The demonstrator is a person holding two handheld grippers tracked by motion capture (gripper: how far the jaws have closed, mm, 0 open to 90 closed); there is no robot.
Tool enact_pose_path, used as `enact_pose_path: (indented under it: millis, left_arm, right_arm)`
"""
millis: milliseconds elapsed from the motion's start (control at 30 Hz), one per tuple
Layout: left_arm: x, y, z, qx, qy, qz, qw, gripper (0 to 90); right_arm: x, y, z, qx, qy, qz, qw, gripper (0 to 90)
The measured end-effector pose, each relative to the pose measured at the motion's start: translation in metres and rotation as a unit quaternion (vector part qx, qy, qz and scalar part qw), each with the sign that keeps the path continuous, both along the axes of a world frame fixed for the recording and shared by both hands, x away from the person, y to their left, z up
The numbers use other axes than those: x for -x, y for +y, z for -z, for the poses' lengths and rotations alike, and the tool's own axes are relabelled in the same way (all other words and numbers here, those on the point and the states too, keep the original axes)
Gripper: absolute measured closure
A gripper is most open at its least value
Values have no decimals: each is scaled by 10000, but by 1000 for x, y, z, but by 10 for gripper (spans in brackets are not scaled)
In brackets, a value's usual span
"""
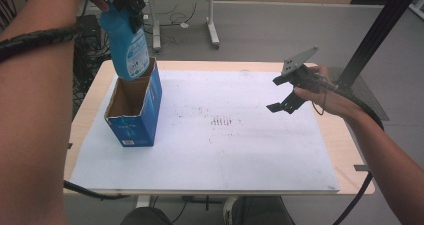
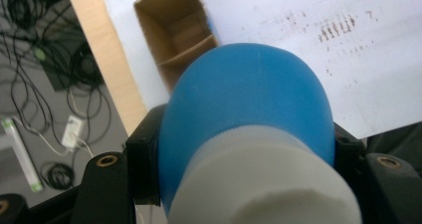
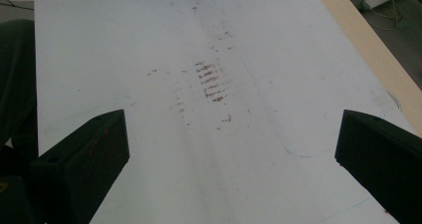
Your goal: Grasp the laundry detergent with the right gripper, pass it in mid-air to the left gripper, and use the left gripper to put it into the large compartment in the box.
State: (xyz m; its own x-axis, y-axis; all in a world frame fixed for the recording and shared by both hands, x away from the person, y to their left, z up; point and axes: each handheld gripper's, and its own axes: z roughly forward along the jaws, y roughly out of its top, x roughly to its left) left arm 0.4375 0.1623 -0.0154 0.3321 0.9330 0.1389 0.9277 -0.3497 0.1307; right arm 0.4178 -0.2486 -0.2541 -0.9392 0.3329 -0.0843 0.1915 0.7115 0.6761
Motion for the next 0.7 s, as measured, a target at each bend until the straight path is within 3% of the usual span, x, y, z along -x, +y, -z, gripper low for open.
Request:
enact_pose_path:
  millis: [233, 333, 700]
  left_arm:
    - [-5, 17, -2, 109, -30, -716, 9974, 372]
    - [-7, 26, -1, 182, -80, -1057, 9942, 372]
    - [-11, 49, 7, 305, -114, -1603, 9865, 372]
  right_arm:
    - [1, -7, -6, 163, 17, 65, 9998, 5]
    - [2, -9, -8, 199, 13, 51, 9998, 5]
    - [-1, -14, -12, 227, -19, 95, 9997, 5]
